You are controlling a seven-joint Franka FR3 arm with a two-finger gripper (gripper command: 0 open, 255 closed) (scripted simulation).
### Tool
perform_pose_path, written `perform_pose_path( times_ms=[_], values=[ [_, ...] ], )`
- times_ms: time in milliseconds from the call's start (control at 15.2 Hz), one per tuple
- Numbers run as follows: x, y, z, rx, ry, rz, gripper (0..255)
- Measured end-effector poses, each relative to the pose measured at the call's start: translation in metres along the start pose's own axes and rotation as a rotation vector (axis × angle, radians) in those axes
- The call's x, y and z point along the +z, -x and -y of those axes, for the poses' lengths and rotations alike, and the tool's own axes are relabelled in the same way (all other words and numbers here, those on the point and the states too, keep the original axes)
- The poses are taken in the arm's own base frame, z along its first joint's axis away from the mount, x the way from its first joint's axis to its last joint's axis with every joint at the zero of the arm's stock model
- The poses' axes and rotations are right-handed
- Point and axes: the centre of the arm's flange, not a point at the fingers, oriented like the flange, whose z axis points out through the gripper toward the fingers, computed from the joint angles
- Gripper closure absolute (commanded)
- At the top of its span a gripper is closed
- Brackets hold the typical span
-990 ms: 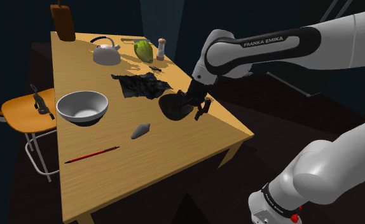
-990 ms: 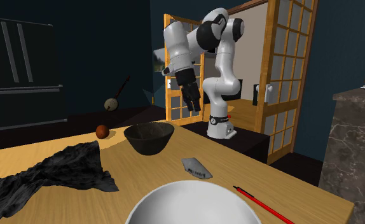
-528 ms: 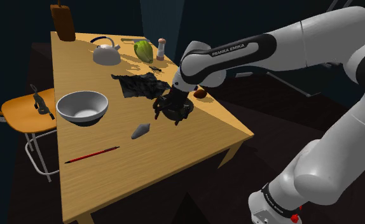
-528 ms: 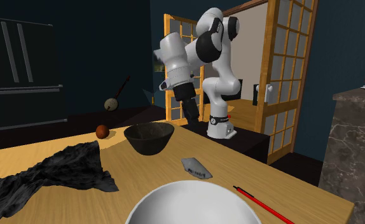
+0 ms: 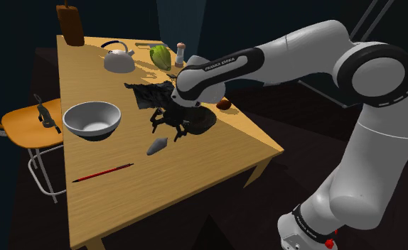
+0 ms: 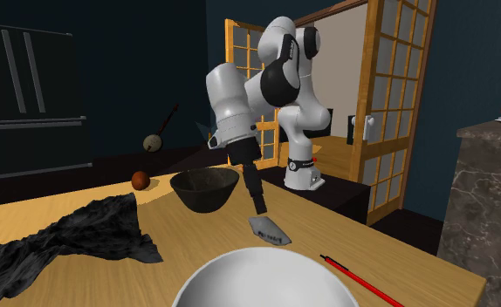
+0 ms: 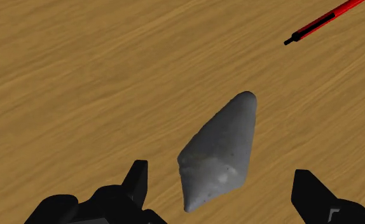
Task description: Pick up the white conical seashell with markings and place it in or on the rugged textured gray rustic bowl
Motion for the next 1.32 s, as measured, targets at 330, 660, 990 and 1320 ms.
perform_pose_path(
  times_ms=[330, 660, 990, 1320],
  values=[
    [0.026, -0.003, 0.003, 0.006, -0.005, 0.000, 0],
    [0.043, -0.003, 0.003, 0.007, -0.005, 0.000, 0],
    [0.044, -0.003, 0.003, 0.007, -0.005, 0.000, 255],
    [0.044, -0.003, 0.003, 0.007, -0.006, -0.001, 255]
  ],
)
